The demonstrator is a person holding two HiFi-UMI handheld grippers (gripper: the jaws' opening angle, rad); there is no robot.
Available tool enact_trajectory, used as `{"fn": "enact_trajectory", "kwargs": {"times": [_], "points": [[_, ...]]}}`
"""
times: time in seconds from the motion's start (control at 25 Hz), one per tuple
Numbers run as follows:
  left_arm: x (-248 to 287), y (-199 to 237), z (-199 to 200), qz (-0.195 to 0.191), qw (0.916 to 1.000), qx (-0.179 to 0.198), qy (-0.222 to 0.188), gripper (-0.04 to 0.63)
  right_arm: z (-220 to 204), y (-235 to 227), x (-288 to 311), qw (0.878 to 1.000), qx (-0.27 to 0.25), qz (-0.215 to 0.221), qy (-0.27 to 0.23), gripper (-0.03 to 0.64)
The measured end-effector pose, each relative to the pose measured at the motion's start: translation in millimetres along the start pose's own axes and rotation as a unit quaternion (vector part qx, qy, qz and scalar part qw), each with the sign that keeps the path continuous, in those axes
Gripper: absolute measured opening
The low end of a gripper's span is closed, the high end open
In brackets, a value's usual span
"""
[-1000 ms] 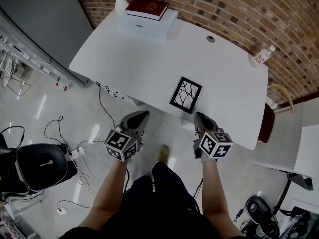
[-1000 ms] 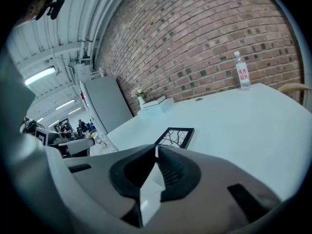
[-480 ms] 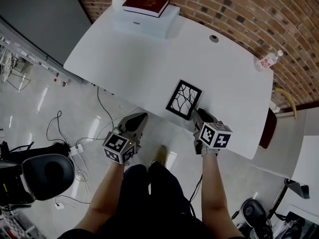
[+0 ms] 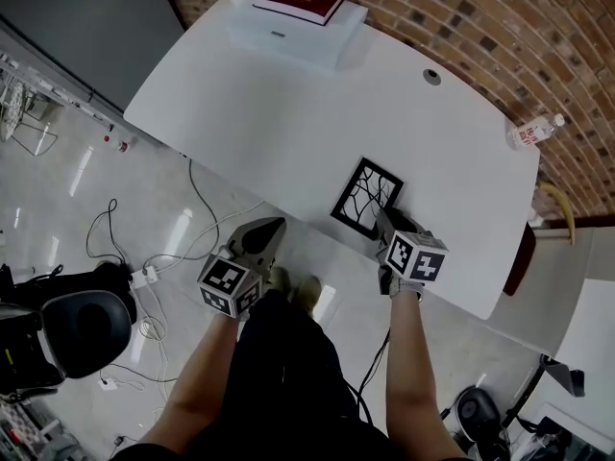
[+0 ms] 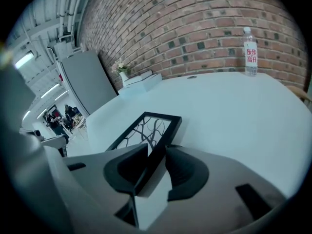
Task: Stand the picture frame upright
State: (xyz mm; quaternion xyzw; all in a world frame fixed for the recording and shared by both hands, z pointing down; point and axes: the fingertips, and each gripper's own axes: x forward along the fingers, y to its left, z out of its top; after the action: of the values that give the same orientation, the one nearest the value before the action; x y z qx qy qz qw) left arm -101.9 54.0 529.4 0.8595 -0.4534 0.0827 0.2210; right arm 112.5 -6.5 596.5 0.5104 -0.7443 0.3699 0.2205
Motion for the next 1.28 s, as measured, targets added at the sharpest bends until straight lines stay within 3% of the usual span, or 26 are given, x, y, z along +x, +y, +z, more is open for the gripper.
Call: {"fn": "enact_trajectory", "kwargs": {"times": [0.2,0.44,0.88,0.96,1.28], "points": [[0.3,16.0,-5.6,0.004,0.9998,-0.016,0.005,0.009,4.9,5.4,5.0,1.0,-0.021,-0.006,-0.003,0.114],[4.1,25.5,-22.5,-0.004,0.9985,-0.052,0.017,0.009,3.7,31.9,17.6,0.998,-0.056,0.016,0.005,0.091],[10.0,17.7,-39.8,-0.045,0.9908,-0.123,0.034,0.05,-4.9,81.1,33.6,0.994,-0.091,0.058,0.016,0.083],[11.7,16.5,-42.5,-0.054,0.9871,-0.147,0.034,0.109,-7.6,87.7,35.7,0.993,-0.094,0.063,0.018,0.083],[19.6,7.4,-63.4,-0.078,0.9636,-0.248,0.063,0.22,-14.6,107.2,38.8,0.991,-0.108,0.082,0.018,0.081]]}}
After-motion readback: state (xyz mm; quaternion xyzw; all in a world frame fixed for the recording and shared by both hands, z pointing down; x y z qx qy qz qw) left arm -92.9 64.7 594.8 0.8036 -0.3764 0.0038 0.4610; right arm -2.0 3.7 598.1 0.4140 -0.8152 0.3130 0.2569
